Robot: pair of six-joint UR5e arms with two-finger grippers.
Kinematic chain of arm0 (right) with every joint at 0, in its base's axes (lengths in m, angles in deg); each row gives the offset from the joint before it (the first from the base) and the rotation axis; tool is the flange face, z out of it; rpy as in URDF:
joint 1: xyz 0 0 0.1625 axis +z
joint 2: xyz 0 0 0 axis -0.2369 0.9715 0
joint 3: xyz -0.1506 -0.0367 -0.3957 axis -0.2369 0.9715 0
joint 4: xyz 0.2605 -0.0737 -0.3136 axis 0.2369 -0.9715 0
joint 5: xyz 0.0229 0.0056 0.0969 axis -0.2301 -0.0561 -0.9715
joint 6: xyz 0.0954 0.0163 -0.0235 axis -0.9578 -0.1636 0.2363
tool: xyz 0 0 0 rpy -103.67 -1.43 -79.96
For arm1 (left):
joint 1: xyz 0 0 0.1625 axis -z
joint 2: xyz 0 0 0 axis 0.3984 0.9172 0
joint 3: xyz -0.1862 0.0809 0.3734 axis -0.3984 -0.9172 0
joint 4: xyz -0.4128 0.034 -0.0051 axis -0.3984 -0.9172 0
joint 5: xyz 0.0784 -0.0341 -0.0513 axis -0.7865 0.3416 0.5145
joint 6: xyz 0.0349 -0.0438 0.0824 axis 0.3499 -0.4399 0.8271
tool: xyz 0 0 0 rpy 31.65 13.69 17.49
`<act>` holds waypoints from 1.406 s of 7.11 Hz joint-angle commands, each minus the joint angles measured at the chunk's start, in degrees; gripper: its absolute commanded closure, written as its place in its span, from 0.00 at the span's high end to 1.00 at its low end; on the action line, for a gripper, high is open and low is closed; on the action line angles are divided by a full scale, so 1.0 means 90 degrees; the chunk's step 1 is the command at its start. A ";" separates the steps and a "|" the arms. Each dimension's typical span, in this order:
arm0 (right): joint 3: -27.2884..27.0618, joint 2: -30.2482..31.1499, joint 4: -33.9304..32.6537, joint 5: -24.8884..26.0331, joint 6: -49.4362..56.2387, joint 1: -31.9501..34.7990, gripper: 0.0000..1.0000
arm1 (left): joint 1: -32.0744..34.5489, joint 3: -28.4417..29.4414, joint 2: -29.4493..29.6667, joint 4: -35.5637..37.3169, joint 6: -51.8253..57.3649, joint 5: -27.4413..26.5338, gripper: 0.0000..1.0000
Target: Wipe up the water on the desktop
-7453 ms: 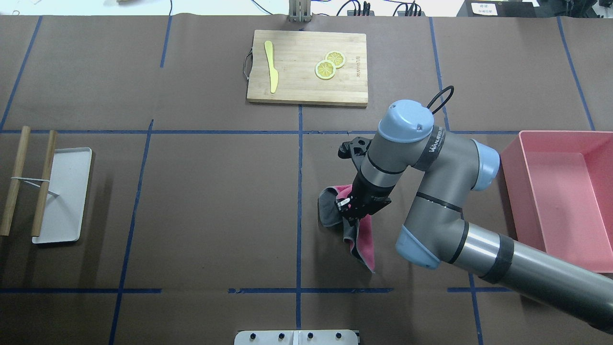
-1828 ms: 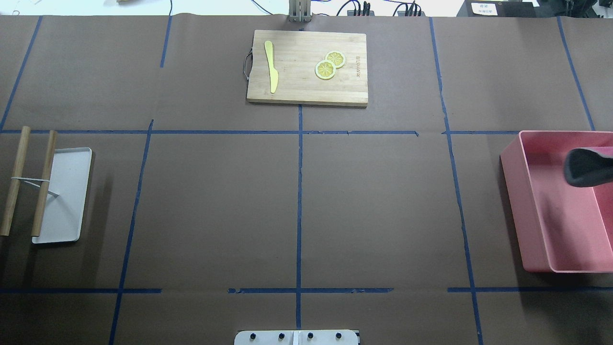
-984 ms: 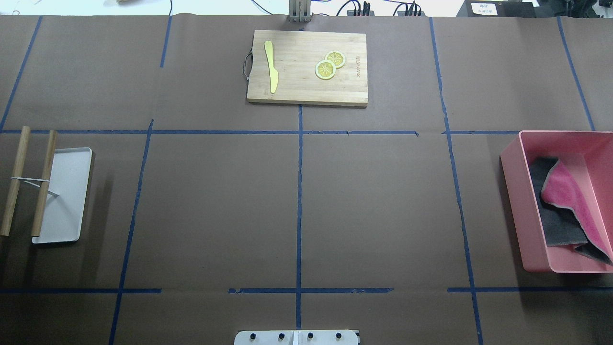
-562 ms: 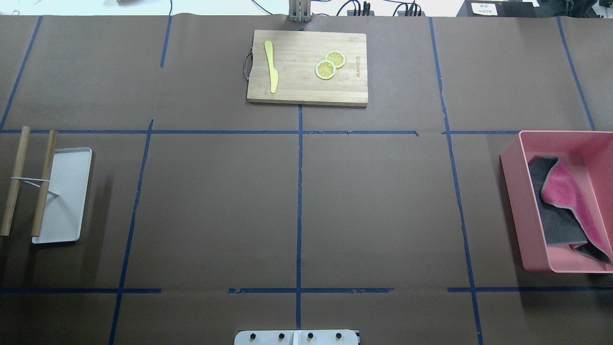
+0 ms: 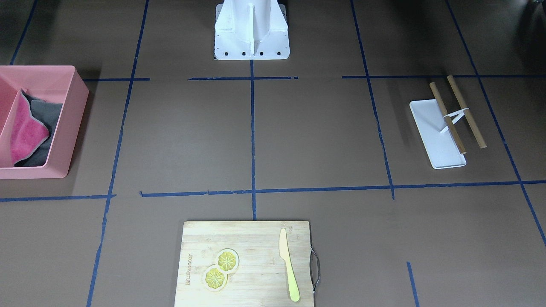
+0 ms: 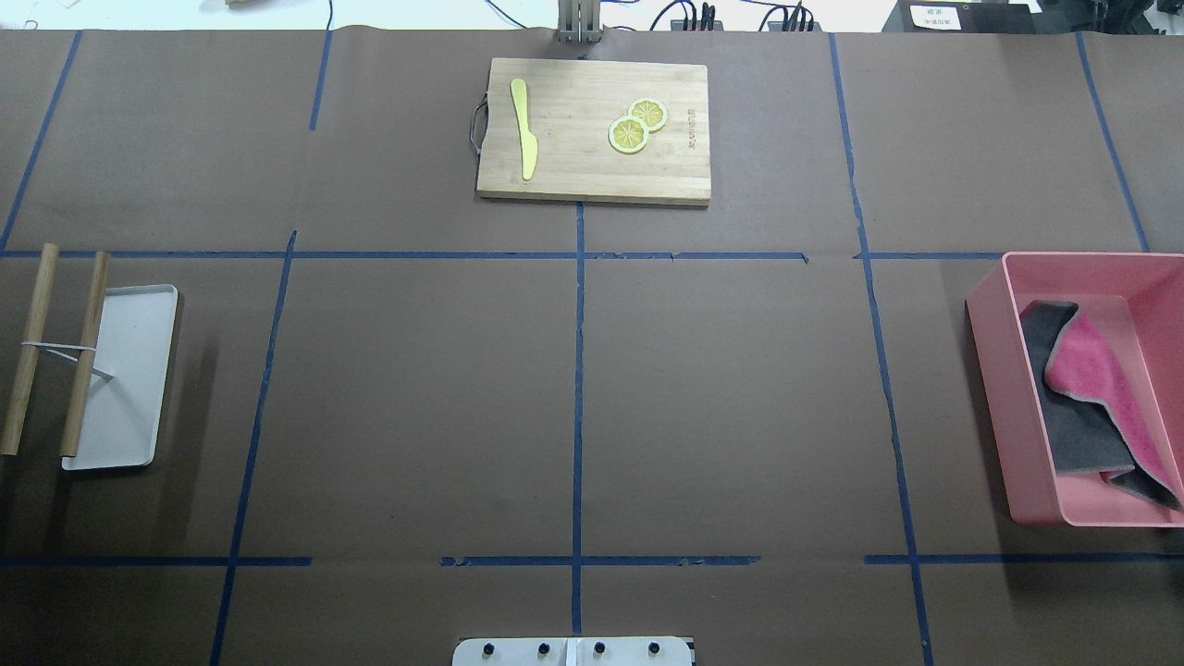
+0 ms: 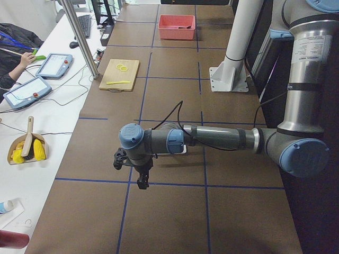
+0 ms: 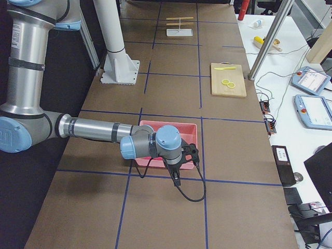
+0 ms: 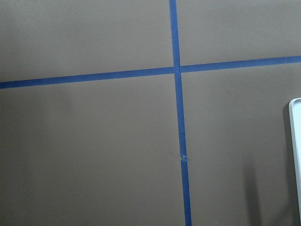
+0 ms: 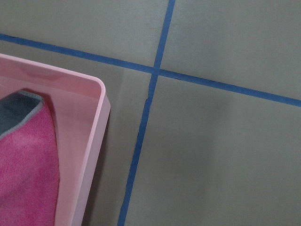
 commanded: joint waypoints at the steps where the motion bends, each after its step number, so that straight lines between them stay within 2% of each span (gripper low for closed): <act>1: -0.0022 -0.0355 -0.1189 -0.0451 -0.0012 0.0416 1.00 | 0.0000 -0.0002 -0.0004 0.0000 -0.0003 0.0000 1.00; 2: -0.0061 -0.0560 -0.2060 -0.0774 0.0008 0.0544 1.00 | 0.0000 -0.0002 -0.0013 0.0000 0.0006 0.0000 1.00; 7: -0.0032 -0.0543 -0.2020 -0.0719 0.0027 0.0545 1.00 | 0.0010 0.0134 -0.0052 -0.0010 0.0045 0.0000 1.00; 10: -0.0041 -0.0543 -0.2020 -0.0719 0.0027 0.0545 1.00 | 0.0371 0.0105 -0.0043 -0.0039 0.0017 0.0263 1.00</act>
